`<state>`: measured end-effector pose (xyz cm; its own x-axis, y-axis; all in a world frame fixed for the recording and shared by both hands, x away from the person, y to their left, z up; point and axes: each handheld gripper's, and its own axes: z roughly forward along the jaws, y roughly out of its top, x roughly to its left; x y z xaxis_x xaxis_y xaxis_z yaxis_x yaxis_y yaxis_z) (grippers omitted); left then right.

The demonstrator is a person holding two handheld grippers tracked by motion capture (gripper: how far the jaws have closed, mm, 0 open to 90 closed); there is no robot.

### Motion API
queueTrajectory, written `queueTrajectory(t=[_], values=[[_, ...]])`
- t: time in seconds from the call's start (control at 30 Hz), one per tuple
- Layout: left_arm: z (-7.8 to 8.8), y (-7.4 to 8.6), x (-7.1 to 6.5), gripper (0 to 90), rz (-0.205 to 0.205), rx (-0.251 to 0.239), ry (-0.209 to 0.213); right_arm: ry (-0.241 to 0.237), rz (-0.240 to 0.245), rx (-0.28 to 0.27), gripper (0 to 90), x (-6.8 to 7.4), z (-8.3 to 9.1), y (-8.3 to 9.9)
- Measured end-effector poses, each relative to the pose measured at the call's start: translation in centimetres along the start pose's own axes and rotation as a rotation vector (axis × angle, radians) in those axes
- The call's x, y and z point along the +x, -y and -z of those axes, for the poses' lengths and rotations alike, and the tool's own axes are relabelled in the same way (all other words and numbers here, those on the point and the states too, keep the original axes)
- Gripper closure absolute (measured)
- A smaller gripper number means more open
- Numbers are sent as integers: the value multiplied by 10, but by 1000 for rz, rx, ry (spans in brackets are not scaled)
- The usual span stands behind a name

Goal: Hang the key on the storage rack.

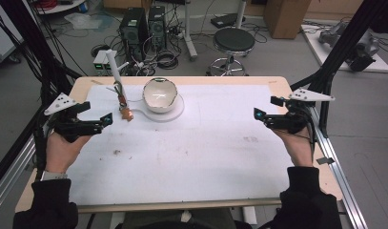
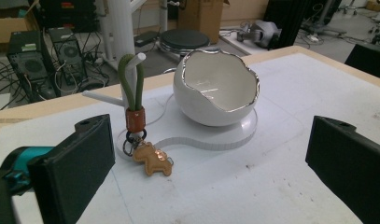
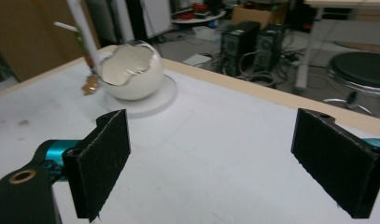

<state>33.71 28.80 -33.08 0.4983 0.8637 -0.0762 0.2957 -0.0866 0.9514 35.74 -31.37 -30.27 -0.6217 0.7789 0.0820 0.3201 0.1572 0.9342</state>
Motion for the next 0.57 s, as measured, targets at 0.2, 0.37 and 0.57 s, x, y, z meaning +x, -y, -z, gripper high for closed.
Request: queueTrajectory(t=[0.2,0.37,0.57], values=[[-2,0,-1,17,15,-2,1,100,-29,-6,115,-19,20,25],[-3,-6,-8,17,33,-47,42,58,-37,-23,115,-26,25,37],[-1,-8,-9,17,29,-40,49,-21,-37,1,115,-27,24,37]])
